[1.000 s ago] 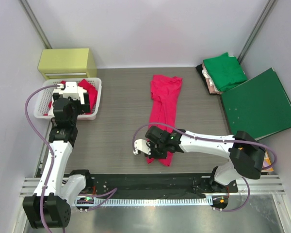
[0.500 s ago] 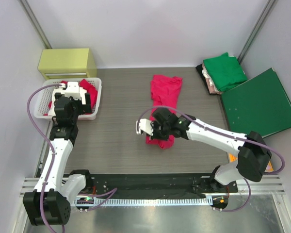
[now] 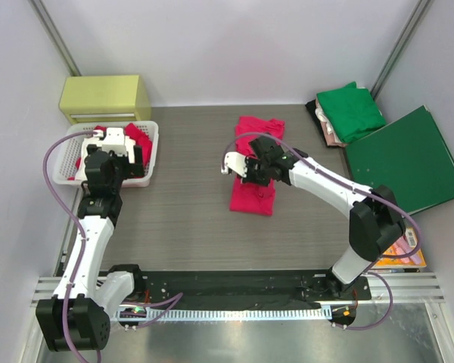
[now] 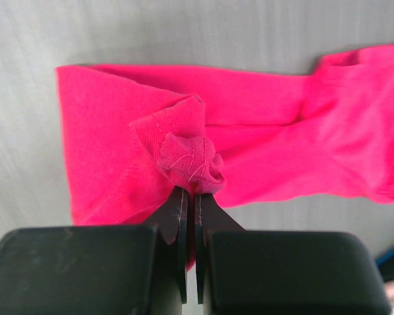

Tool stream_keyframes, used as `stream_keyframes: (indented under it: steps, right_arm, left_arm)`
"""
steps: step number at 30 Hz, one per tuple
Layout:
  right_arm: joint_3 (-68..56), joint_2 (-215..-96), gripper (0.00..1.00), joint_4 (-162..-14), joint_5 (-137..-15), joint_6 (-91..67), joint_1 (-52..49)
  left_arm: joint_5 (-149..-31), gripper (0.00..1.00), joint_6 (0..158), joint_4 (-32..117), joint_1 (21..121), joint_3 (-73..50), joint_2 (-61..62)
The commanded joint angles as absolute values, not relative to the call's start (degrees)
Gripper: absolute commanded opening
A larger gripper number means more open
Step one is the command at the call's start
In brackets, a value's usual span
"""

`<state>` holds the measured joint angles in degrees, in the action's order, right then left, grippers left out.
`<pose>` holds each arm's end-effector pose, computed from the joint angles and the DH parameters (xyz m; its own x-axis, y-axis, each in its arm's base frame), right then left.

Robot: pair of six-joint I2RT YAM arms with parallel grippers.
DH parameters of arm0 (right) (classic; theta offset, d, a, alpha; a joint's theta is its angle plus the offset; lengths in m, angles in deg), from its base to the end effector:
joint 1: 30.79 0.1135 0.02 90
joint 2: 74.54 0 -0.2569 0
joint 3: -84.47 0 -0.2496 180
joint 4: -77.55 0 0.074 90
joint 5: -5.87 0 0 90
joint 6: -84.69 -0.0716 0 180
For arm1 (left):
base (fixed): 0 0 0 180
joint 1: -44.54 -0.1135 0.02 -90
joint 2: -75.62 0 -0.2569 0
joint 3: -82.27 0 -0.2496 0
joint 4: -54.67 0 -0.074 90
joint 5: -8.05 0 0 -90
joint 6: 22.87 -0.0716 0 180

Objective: Fold and stack the t-shirts
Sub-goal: Fold the folded rectangular tshirt in 1/3 of the way

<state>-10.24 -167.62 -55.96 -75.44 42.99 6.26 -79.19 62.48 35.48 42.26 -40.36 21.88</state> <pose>0.2853 0.2289 0.2187 0.0662 -0.8748 -0.4800 -0.9268 0.1242 -0.3543 0.2570 0.0137 0.2974 -0.2741 0.0701 -0.9591 -0.0641 0.9938 0.0910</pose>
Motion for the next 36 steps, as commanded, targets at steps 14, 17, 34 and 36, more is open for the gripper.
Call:
stream_keyframes:
  steps: [14, 17, 34, 36]
  right_arm:
    - [0.74, -178.78, 0.01, -62.52, -77.27, 51.38, 1.11]
    - [1.44, -180.27, 0.01, -64.10, -77.36, 51.56, -0.38]
    - [-7.78, -174.50, 0.91, -82.99, -86.68, 42.78, -1.53]
    - [-10.58, -171.68, 0.92, -86.15, -87.91, 39.88, -1.35]
  left_arm:
    - [-81.60, 1.00, 63.79, 35.93, 41.90, -41.72, 22.97]
    - [-81.78, 1.00, 63.96, 35.66, 41.90, -42.07, 22.97]
    - [-84.68, 1.00, 64.58, 34.61, 41.99, -41.46, 21.74]
    - [-84.94, 1.00, 64.58, 34.52, 41.99, -41.63, 22.00]
